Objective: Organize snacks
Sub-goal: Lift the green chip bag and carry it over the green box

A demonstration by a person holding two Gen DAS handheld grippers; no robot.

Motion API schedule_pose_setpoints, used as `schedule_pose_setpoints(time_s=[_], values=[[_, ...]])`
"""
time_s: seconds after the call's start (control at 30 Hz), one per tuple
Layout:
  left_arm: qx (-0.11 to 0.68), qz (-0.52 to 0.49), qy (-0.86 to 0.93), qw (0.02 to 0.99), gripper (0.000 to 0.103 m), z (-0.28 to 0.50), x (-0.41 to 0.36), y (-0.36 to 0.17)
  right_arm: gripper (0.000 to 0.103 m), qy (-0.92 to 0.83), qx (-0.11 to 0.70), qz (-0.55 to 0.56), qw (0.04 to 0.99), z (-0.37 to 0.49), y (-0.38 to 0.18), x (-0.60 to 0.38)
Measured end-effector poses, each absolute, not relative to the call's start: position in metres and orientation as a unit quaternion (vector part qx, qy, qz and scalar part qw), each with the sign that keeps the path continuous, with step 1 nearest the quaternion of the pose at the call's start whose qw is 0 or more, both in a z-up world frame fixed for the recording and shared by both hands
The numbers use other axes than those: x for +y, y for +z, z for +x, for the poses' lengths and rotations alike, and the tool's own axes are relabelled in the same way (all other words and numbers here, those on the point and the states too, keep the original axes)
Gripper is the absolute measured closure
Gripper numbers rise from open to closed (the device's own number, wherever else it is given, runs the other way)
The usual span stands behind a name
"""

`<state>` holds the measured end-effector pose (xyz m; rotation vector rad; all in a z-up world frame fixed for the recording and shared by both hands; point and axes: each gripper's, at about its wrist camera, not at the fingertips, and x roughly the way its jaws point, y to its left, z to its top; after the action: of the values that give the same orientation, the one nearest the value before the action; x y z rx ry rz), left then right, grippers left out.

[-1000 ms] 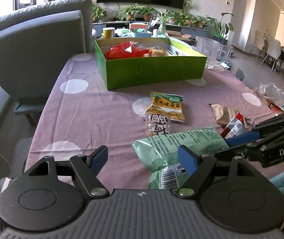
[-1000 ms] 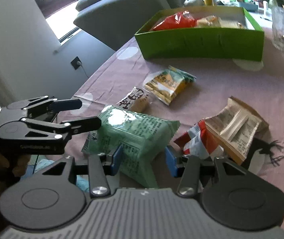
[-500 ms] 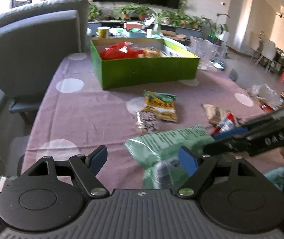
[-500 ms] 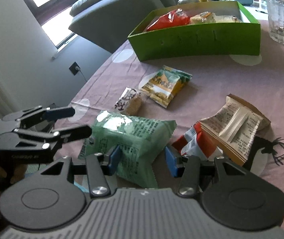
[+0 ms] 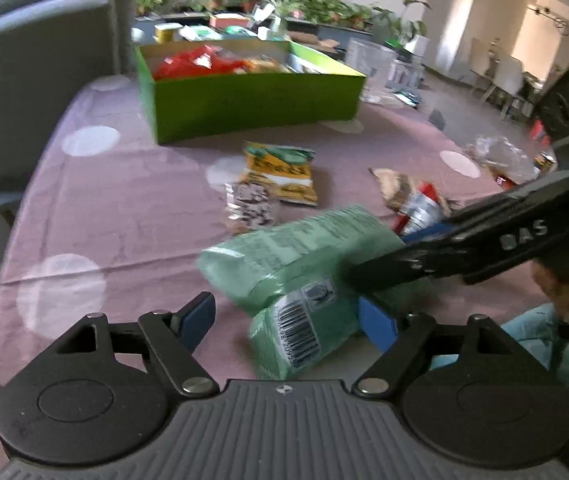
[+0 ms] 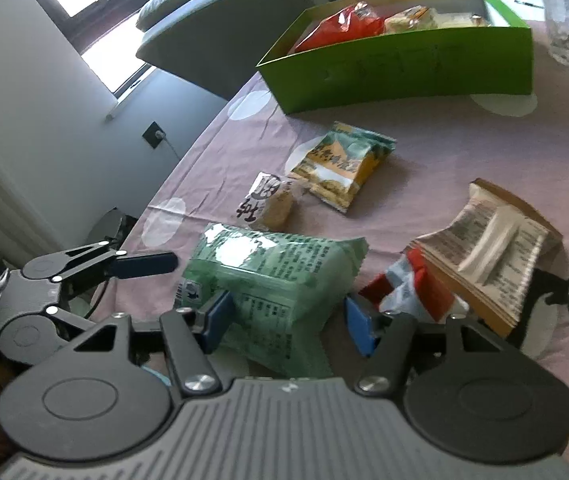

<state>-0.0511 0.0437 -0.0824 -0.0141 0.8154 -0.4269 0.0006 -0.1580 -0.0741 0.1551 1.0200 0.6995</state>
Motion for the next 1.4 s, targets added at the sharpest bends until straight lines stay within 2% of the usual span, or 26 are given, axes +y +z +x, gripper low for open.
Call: schedule_pose_setpoints(time_s=[0.13, 0.23, 0.53, 0.93, 1.4], values=[[0.387, -0.001, -0.202, 0.900, 0.035, -0.052, 0.036, -0.081, 0.035, 0.331, 0.473, 0.059, 0.814, 0.001, -0.074, -0.150], [0.368, 0.010, -0.198, 0.909, 0.036, -0.056, 0.035, -0.071, 0.039, 0.341, 0.455, 0.040, 0.822, -0.005, -0.064, -0.147], [0.296, 0.038, -0.194, 0.934, 0.036, -0.041, 0.025, -0.021, 0.040, 0.349, 0.382, 0.050, 0.854, 0.000, -0.020, -0.160], [0.236, 0.043, -0.202, 0.950, 0.038, 0.051, -0.009, 0.031, 0.040, 0.315, 0.304, 0.081, 0.896, 0.080, 0.026, -0.186], [0.241, 0.059, -0.186, 0.951, 0.038, 0.150, -0.037, 0.036, 0.040, 0.284, 0.272, 0.074, 0.917, 0.158, 0.031, -0.201]])
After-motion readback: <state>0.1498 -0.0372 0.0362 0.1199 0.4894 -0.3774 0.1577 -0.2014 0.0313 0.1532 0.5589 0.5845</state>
